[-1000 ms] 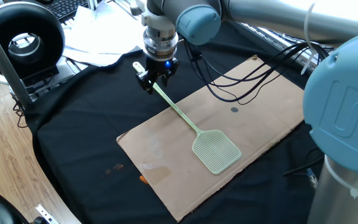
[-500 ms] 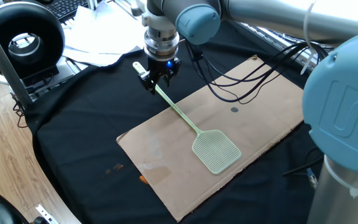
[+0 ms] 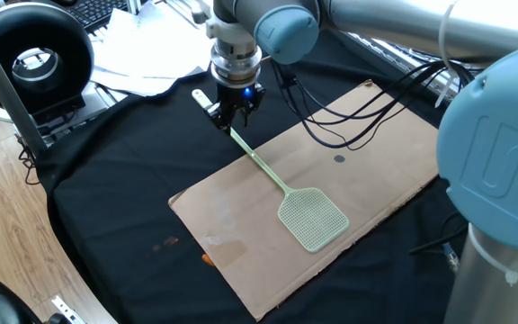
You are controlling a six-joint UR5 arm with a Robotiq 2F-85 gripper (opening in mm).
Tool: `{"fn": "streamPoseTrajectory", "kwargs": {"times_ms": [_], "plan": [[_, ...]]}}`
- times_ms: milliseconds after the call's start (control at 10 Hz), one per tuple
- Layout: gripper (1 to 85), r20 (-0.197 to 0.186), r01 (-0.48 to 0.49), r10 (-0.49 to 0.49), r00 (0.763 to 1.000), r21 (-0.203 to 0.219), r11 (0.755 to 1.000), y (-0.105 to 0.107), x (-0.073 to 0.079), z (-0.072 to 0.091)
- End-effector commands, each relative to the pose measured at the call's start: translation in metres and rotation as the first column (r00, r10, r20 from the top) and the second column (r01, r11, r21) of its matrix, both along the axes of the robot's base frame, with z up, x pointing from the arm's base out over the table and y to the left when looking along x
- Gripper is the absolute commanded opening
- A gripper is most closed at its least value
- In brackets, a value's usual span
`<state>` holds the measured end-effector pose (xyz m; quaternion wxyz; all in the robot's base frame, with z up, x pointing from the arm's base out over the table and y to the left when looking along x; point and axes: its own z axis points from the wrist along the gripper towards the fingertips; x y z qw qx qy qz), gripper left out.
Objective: Swat with a flyswatter
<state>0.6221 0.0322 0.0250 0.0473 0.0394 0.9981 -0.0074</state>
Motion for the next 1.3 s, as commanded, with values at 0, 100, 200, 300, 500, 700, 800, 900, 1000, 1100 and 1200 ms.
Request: {"fn": "streamPoseTrajectory", "kwargs": {"times_ms": [0,100,200,300,500,700,800,900,1000,1100,1200], "plan": [[39.7,0.0,0.002,-0.002,1.0,-0.006,1.0,-0.006,-0.0001,0.0],[38.7,0.0,0.002,-0.002,1.0,-0.009,1.0,-0.007,-0.0002,-0.0001],[38.7,-0.002,0.0,0.0,1.0,-0.009,1.0,-0.007,-0.0006,-0.0002],[38.7,-0.002,-0.001,0.001,1.0,-0.01,1.0,-0.007,-0.0005,-0.0002],[38.3,-0.001,-0.009,0.009,1.0,-0.02,1.0,-0.0092,-0.0001,-0.0001],[38.0,0.001,-0.012,0.012,1.0,-0.021,1.0,-0.0096,0.0003,-0.0001],[37.7,0.001,-0.015,0.015,1.0,-0.023,1.0,-0.0099,0.0003,0.0],[37.3,0.0,-0.017,0.017,1.0,-0.026,1.0,-0.0106,0.0003,0.0],[37.3,0.0,-0.018,0.018,1.0,-0.028,0.999,-0.0109,0.0003,0.0],[37.0,-0.001,-0.02,0.02,1.0,-0.03,0.999,-0.0113,0.0,-0.0001],[36.7,-0.002,-0.023,0.023,1.0,-0.033,0.999,-0.0121,0.0,-0.0001]]}}
